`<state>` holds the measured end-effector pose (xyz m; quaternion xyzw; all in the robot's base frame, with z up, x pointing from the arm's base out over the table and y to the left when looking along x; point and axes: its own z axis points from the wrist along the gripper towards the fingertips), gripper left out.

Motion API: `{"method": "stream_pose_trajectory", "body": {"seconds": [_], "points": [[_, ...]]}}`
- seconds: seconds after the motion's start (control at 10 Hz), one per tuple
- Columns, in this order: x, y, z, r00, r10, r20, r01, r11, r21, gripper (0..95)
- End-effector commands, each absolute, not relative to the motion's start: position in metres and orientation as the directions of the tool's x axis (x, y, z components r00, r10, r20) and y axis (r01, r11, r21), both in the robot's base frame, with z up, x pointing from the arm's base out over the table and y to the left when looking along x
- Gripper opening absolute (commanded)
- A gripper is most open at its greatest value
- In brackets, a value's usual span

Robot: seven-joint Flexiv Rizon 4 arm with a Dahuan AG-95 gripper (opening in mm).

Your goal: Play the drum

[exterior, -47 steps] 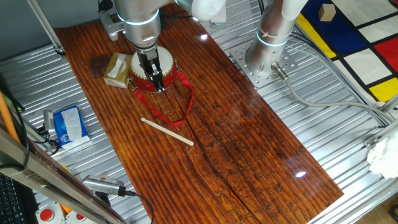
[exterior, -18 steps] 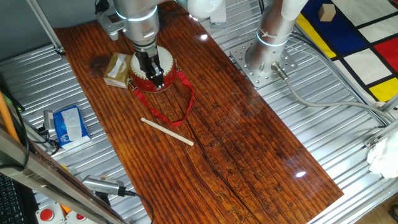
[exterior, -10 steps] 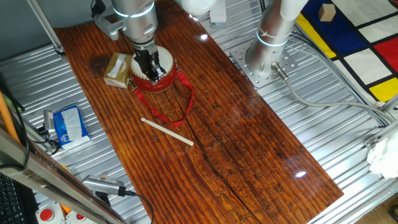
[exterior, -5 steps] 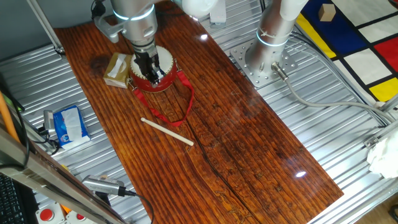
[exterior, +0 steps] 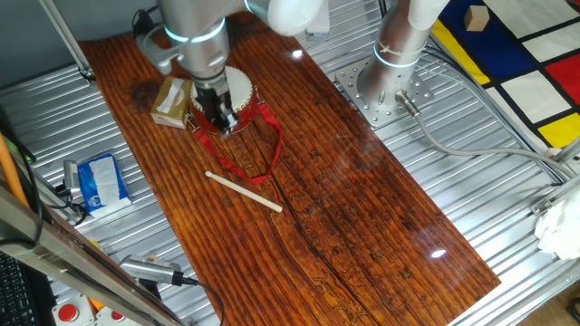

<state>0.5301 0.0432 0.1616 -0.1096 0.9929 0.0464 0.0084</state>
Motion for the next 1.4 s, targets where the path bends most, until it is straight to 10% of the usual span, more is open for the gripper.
{"method": "stream_pose_trajectory", "body": {"seconds": [0.1, 1.4], "points": [[0.5302, 0.0434, 0.1629, -0.976, -0.217, -0.022, -0.218, 0.972, 0.092, 0.0], [0.5293, 0.0429, 0.1628, -0.961, -0.276, -0.034, -0.277, 0.958, 0.071, 0.0]]}}
